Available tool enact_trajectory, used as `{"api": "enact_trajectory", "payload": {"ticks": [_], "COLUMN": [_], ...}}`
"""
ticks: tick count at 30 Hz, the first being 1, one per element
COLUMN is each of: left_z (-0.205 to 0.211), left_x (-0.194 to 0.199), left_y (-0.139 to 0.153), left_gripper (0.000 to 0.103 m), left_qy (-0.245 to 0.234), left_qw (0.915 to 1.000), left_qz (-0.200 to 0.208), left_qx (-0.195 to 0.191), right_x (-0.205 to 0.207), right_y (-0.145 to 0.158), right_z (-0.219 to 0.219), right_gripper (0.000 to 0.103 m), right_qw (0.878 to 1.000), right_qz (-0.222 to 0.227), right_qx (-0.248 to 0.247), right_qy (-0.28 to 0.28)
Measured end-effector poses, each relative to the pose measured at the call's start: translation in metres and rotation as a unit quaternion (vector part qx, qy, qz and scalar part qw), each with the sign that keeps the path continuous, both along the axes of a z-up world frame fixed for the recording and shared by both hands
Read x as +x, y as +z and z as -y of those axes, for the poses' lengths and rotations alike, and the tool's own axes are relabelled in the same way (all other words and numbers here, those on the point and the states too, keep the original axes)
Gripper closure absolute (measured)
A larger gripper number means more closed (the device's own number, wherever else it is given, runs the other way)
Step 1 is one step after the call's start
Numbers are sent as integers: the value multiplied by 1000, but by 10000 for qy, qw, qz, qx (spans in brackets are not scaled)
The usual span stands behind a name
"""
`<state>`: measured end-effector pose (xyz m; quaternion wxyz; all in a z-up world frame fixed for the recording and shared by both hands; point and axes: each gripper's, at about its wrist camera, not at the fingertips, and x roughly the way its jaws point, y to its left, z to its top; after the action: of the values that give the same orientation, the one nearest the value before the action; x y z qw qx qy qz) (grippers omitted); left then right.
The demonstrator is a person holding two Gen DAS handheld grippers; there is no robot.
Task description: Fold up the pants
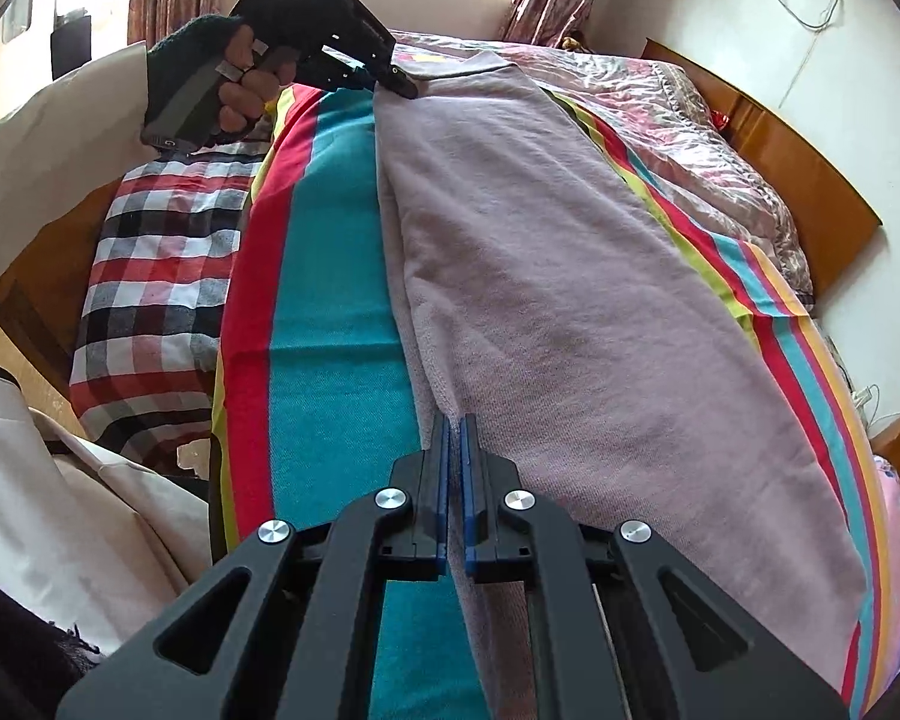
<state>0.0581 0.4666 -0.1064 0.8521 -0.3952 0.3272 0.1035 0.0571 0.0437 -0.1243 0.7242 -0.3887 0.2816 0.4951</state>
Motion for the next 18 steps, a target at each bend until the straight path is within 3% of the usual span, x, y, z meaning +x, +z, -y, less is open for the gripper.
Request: {"api": "enact_trajectory", "payload": {"ticks": [3,5,6,8,10,13,15,18], "left_z": [7,22,31,58,95,175,235,319], "left_x": [-2,-7,-10,-12,-5,22,45,73], "left_y": [13,33,46,71,90,99,93,72], "left_gripper": [87,58,47,43,25,15,12,12], "left_qy": [133,479,619,555,120,-992,-1892,-2993], "left_qw": [9994,9931,9882,9830,9823,9738,9587,9265], "left_qz": [-181,-462,-470,-306,-39,211,234,89], "left_qx": [271,960,1318,1721,1871,2036,2112,2277], "right_x": [3,3,3,9,24,45,54,65], "right_y": [4,12,18,33,44,51,51,51], "right_z": [3,11,19,44,79,143,185,235], "right_gripper": [88,74,73,73,73,69,65,53], "right_qw": [9993,9974,9953,9904,9841,9687,9550,9348], "right_qz": [-348,-673,-868,-1100,-1125,-929,-846,-687], "right_qx": [77,271,432,808,1092,1228,1183,1042], "right_qy": [-56,0,19,-221,-828,-1947,-2586,-3325]}}
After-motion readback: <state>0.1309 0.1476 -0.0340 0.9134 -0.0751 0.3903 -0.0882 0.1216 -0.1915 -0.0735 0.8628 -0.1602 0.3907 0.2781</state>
